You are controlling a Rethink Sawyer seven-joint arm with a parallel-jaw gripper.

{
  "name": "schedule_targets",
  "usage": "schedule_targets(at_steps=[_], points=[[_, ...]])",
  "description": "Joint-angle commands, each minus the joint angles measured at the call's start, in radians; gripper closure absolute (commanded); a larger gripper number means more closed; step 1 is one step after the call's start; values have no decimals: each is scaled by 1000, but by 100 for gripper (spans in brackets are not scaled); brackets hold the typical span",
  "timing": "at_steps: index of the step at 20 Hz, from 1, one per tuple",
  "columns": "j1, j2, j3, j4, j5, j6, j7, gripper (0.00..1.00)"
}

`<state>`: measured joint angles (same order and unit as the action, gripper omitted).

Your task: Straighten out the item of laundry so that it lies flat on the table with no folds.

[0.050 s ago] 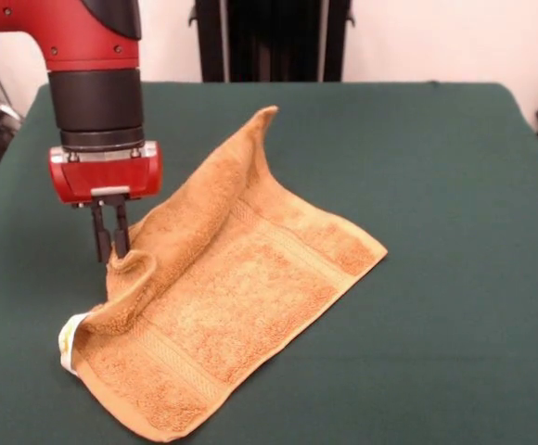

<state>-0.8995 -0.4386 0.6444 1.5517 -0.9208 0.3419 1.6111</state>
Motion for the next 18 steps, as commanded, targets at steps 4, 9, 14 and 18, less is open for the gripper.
schedule_targets(at_steps=[4,9,14,18], points=[[14,63,92,101,-71,116,-383,100],[74,4,4,83,-152,103,-356,100],[53,56,-27,67,-182,44,-266,100],[-12,101,-22,83,-211,-27,-239,100]])
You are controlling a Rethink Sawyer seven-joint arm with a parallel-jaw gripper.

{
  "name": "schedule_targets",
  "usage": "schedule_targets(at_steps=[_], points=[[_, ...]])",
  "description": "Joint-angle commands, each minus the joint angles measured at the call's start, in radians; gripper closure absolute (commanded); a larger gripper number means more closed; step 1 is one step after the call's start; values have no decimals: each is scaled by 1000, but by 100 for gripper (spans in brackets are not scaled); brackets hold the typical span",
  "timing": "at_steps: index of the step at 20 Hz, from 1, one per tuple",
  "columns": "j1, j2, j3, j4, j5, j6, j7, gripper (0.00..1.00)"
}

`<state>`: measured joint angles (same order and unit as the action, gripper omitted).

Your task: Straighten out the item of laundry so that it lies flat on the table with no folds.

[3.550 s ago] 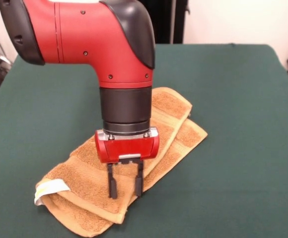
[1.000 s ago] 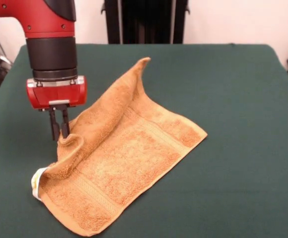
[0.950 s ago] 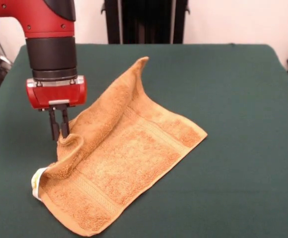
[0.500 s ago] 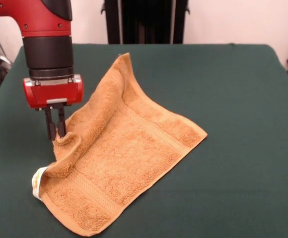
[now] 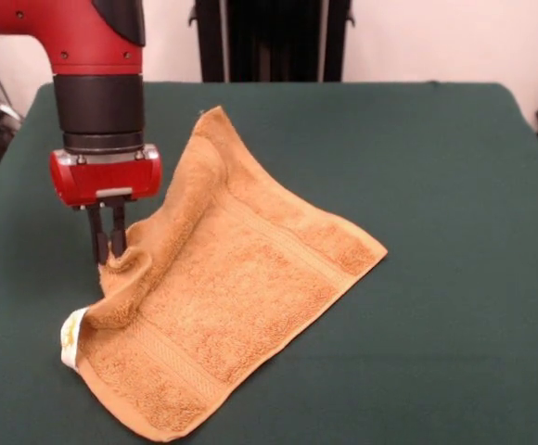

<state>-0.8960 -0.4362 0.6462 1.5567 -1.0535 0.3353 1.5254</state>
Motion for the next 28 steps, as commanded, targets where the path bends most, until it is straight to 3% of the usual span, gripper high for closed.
schedule_targets(at_steps=[1,4,14,18,23,28], points=[[-35,109,-16,80,-88,-30,-168,100],[-88,137,8,80,-84,-8,-230,100],[-162,47,68,89,14,177,-418,100],[-208,71,110,55,46,225,-519,100],[-207,83,136,-19,59,277,-617,100],[-187,86,164,-50,143,350,-632,100]])
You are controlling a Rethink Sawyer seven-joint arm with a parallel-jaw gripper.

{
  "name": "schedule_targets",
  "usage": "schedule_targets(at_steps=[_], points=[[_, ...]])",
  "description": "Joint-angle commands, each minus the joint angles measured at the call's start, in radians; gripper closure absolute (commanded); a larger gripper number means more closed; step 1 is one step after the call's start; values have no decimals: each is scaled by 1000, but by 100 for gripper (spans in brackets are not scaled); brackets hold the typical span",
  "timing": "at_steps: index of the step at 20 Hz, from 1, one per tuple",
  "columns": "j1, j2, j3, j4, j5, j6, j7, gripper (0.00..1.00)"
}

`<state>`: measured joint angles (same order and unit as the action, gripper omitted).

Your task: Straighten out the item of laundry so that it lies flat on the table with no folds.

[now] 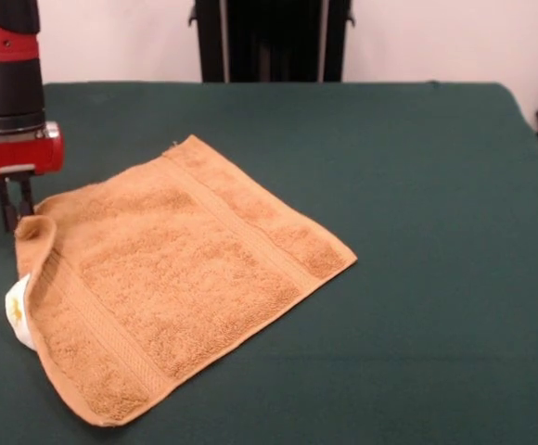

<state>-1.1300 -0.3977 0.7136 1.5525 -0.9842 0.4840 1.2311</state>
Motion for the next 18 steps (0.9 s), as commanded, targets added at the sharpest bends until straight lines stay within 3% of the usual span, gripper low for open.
schedule_targets(at_steps=[1,6,11,18], points=[[50,53,97,-52,100,226,-336,100],[71,99,95,-102,201,322,-336,100],[85,97,99,-71,150,199,-304,100],[99,95,119,-95,167,239,-334,100]])
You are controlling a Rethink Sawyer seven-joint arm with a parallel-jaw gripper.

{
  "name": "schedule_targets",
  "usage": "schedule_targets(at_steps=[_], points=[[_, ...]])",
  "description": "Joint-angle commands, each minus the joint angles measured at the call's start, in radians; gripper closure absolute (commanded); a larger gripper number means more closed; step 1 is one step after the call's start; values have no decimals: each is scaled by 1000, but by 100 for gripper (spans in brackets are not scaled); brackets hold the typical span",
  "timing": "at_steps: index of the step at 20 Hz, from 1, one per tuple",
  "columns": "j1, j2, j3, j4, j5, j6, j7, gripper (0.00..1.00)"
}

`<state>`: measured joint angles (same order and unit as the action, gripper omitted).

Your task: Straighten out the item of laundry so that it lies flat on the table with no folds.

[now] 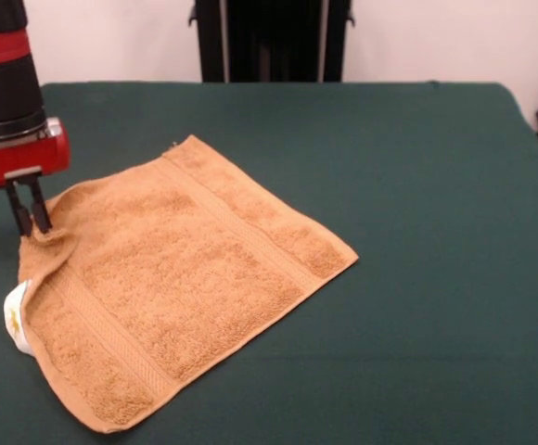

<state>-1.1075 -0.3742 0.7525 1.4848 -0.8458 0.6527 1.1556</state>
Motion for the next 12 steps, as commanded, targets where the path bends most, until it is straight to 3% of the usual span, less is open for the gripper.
schedule_targets(at_steps=[1,12], points=[[73,81,85,-35,31,70,-269,100],[80,129,94,-122,62,158,-349,100]])
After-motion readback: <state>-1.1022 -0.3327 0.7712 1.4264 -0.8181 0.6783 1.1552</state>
